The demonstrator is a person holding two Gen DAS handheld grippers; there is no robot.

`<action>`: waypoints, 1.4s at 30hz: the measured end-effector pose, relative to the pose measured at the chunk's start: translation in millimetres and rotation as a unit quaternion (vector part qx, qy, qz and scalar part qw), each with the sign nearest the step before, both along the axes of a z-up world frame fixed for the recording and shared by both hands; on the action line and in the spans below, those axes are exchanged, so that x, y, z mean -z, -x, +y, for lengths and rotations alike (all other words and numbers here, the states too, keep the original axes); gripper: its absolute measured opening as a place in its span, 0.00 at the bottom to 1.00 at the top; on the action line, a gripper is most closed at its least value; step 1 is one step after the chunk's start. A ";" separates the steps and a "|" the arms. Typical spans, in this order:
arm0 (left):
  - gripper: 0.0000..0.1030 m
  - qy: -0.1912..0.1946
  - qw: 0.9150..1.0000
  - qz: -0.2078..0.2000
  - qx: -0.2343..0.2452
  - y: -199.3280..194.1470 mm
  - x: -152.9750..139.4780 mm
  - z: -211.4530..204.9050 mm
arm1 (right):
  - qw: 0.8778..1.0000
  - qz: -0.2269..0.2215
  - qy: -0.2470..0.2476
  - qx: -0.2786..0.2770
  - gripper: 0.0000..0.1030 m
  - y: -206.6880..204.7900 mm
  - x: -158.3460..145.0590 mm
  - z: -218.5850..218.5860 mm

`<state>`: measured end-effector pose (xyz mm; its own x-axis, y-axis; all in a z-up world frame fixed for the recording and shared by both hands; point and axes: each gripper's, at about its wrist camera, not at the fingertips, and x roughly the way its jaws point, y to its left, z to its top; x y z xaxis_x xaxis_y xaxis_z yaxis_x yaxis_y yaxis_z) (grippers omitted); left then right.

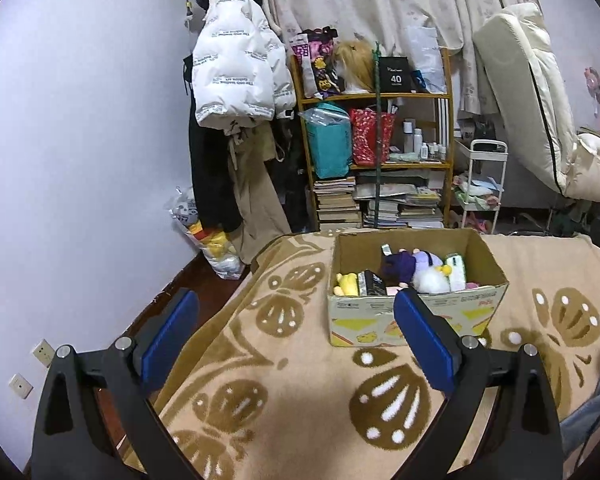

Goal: Organize soft objects

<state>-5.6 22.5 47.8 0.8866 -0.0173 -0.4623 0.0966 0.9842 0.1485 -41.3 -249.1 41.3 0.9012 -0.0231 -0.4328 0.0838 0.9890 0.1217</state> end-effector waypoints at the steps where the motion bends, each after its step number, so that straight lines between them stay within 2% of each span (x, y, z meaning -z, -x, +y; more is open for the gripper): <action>1: 0.94 0.001 1.000 -0.001 -0.001 -0.6 1.1 0.6 | 1.000 0.002 0.000 -0.001 1.00 0.0 0.9 0.1; 13: 0.94 -0.013 1.000 0.003 0.002 -6.3 11.3 -1.8 | 1.000 0.001 0.028 0.011 1.00 -2.8 7.8 6.5; 42: 0.94 -0.012 1.000 -0.003 -0.013 -3.7 8.7 -3.4 | 0.999 0.010 0.026 0.021 1.00 -3.2 17.0 4.0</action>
